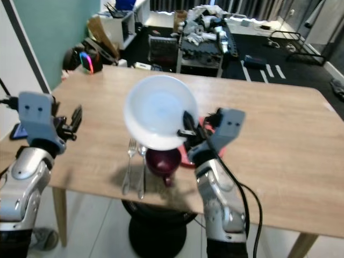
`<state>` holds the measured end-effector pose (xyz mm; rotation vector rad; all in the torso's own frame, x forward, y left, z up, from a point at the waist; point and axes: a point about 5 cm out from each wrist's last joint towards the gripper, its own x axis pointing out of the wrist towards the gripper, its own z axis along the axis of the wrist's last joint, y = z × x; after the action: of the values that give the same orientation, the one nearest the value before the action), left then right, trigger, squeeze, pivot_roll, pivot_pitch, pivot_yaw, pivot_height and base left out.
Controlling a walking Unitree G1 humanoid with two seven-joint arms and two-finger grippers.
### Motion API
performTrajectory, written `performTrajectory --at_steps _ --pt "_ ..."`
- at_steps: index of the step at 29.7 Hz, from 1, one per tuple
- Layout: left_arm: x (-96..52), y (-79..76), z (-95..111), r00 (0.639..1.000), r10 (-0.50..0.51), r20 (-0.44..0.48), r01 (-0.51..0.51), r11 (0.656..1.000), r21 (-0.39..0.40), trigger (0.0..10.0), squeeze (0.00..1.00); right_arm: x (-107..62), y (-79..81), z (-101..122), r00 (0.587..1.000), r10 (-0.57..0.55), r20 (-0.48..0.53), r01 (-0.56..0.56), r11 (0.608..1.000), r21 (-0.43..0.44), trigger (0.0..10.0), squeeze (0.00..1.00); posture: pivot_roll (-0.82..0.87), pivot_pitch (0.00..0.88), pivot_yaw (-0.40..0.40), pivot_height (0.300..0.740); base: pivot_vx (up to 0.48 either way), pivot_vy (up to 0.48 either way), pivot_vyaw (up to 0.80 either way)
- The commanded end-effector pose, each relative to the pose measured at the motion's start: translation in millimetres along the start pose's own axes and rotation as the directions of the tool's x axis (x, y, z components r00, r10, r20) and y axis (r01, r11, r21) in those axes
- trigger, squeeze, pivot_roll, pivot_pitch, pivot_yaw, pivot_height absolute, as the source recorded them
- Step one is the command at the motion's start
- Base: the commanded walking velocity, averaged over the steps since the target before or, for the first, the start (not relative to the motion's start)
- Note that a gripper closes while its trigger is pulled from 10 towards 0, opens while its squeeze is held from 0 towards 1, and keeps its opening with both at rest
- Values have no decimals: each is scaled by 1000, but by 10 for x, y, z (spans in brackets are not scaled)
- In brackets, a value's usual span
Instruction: Setting the table
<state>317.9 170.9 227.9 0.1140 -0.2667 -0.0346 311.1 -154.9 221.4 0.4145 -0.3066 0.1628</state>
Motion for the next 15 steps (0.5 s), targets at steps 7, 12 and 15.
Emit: performTrajectory --at_steps 7,12,15 --pt "-43 4 -24 999 -37 -15 37 999 -3 10000 0 54 -78 136 998 -31 60 34 998 -44 10000 0 -10 0 61 740 0 0 0" --pt "-44 -1 -23 999 -41 -15 40 999 -9 10000 0 49 -76 124 998 -30 52 33 998 -47 10000 0 -10 0 64 740 0 0 0" --pt "-43 -3 -24 999 -43 -18 42 999 -12 10000 0 63 -32 113 999 -4 45 8 996 -85 10000 0 -8 0 64 740 0 0 0"
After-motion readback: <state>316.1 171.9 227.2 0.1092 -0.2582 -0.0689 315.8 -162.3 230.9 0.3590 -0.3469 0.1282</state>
